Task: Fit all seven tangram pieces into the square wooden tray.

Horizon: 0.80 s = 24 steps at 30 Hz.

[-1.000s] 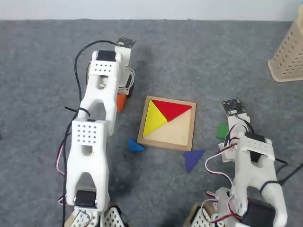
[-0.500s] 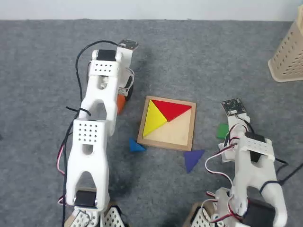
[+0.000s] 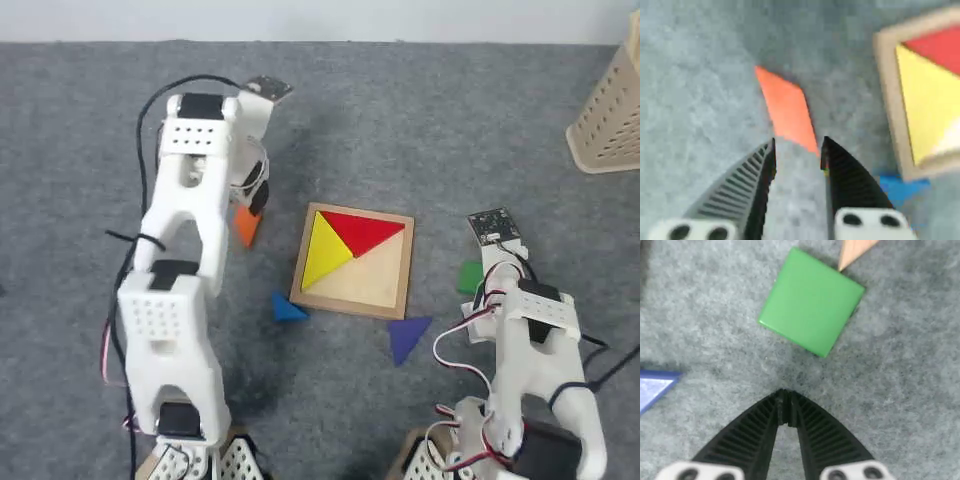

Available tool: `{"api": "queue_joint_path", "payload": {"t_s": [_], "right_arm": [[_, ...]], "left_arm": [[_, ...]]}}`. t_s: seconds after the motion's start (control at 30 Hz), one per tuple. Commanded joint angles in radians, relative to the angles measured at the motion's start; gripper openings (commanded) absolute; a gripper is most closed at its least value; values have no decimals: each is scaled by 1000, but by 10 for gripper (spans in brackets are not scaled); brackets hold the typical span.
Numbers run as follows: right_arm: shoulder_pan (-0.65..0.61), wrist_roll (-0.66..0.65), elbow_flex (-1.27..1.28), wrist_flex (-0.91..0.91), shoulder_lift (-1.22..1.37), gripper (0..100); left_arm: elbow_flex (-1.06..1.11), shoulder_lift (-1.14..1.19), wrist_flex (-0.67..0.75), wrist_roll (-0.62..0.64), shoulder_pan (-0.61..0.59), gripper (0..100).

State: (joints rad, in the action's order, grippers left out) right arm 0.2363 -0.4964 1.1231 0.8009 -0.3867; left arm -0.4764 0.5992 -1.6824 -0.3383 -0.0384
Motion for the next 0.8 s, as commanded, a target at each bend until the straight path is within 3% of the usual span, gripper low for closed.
{"api": "queue_joint_path", "payload": {"t_s": [0.0,0.13,0.27,0.57,0.77], "right_arm": [[-10,-6,5,-13,-22,6],[-10,-6,5,-13,-22,6],[-10,-6,5,-13,-22,6],[-10,-6,5,-13,-22,6],[-10,-6,5,-13,-22,6]], "left_arm": [[194,-129,149,-40,-8,142],[325,-98,292,-64,-14,142],[288,-26,341,-64,-38,165],[131,132,305,-60,-48,167],[82,157,186,-64,-25,39]]}}
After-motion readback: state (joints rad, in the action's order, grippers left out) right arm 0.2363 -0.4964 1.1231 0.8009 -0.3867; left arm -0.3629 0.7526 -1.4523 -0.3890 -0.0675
